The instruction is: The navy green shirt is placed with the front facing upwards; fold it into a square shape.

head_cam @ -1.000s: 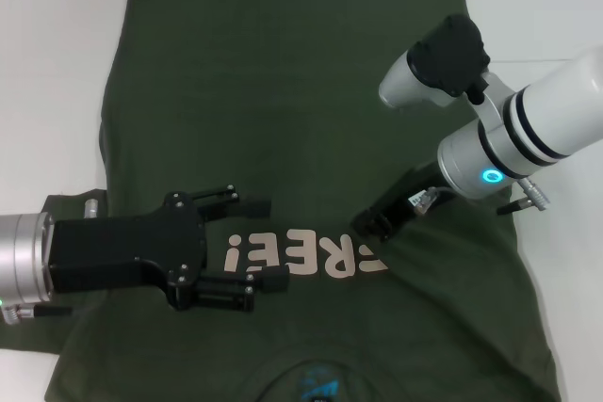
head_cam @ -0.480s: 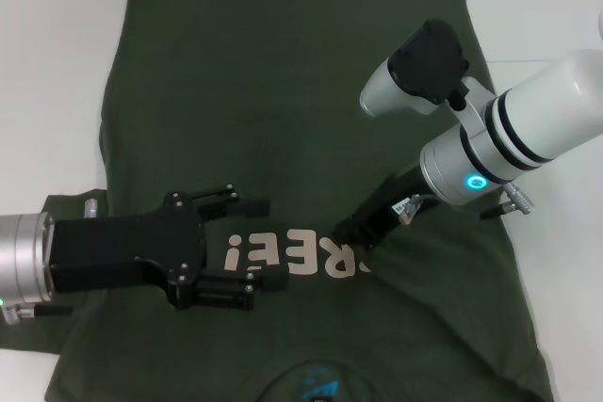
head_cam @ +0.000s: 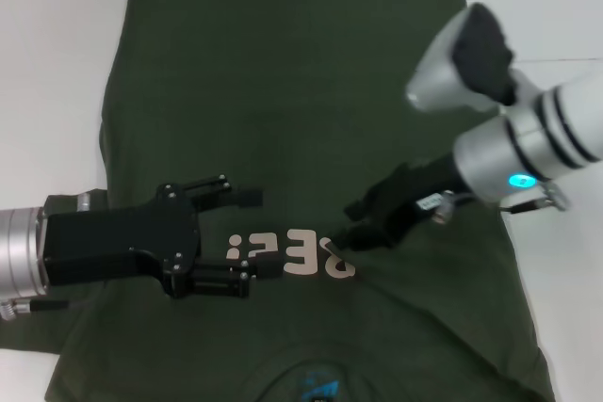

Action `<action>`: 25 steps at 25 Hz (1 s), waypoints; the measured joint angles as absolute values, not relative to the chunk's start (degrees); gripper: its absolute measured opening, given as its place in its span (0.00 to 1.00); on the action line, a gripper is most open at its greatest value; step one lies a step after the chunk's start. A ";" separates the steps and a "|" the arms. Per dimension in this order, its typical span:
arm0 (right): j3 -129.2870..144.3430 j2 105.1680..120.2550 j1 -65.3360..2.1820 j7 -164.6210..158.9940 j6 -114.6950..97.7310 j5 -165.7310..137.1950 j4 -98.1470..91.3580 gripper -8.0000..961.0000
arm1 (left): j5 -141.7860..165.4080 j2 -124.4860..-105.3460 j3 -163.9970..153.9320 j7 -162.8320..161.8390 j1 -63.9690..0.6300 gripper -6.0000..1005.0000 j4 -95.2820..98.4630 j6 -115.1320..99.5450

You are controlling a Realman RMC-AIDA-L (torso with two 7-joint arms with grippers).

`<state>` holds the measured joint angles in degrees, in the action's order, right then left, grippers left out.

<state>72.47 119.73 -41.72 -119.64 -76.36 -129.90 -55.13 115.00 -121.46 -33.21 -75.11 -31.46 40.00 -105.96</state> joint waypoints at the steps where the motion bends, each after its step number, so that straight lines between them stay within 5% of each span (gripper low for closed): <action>1: 70.84 119.68 -39.92 -116.45 -78.70 -128.48 -56.92 0.40 | 114.99 -121.46 -33.20 -75.18 -31.46 0.86 39.99 -105.87; 6: 62.70 119.64 -31.91 -100.31 -89.56 -119.94 -60.43 0.66 | 114.49 -121.60 -33.03 -75.37 -31.42 0.86 39.96 -105.29; 18: 43.94 119.06 -20.45 -74.07 -107.04 -117.36 -53.86 0.76 | 113.70 -121.73 -29.47 -78.71 -31.02 0.85 39.72 -104.04; 25: 37.19 117.24 -17.48 -63.57 -111.59 -117.63 -48.32 0.81 | 113.70 -121.64 -29.36 -82.17 -30.99 0.85 39.90 -102.58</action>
